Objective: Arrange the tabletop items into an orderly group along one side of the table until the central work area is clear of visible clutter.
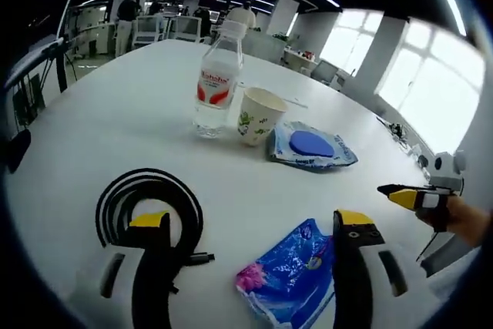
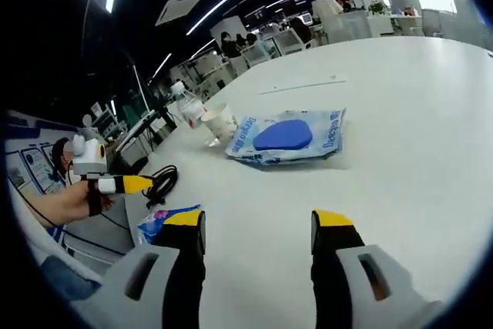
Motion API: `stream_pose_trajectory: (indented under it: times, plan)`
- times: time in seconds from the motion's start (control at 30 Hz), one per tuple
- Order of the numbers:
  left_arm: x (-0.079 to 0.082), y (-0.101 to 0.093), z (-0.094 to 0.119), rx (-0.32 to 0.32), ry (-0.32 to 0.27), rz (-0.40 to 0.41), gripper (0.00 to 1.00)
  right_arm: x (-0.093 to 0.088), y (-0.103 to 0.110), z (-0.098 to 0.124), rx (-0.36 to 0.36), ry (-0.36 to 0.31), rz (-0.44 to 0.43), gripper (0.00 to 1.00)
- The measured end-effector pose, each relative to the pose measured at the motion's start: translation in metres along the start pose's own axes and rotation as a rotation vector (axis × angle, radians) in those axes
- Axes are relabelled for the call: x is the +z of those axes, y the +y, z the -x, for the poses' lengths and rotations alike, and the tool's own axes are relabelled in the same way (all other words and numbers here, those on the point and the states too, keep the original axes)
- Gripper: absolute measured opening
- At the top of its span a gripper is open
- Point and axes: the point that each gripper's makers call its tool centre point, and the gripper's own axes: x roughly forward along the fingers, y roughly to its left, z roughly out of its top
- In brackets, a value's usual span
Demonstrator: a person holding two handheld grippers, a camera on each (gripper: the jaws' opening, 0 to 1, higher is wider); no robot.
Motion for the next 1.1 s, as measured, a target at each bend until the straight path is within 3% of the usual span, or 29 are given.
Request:
stream_pose_trajectory:
  times: [0.47,0.7,0.83,0.97,1.03,1.1]
  plan:
    - [-0.047,0.001,0.03,-0.036,0.11,-0.029,0.88,-0.021,0.033,-0.023,0.092,0.079,0.044,0.52]
    - [-0.046,0.0,0.031,-0.041,0.115,-0.008,0.87,-0.017,0.039,-0.028,0.104,0.085,0.059,0.51]
    - [-0.05,0.0,0.032,-0.055,0.136,0.012,0.82,-0.017,0.046,-0.03,0.119,0.09,0.069,0.51]
    - [-0.066,-0.004,0.035,-0.096,0.214,0.016,0.75,-0.029,0.056,-0.034,0.151,0.125,0.096,0.51]
    - [-0.078,-0.013,0.037,-0.157,0.274,0.014,0.66,-0.033,0.059,-0.035,0.158,0.134,0.1,0.5]
    - [-0.091,-0.015,0.039,-0.164,0.332,0.035,0.57,-0.038,0.063,-0.038,0.169,0.151,0.111,0.49]
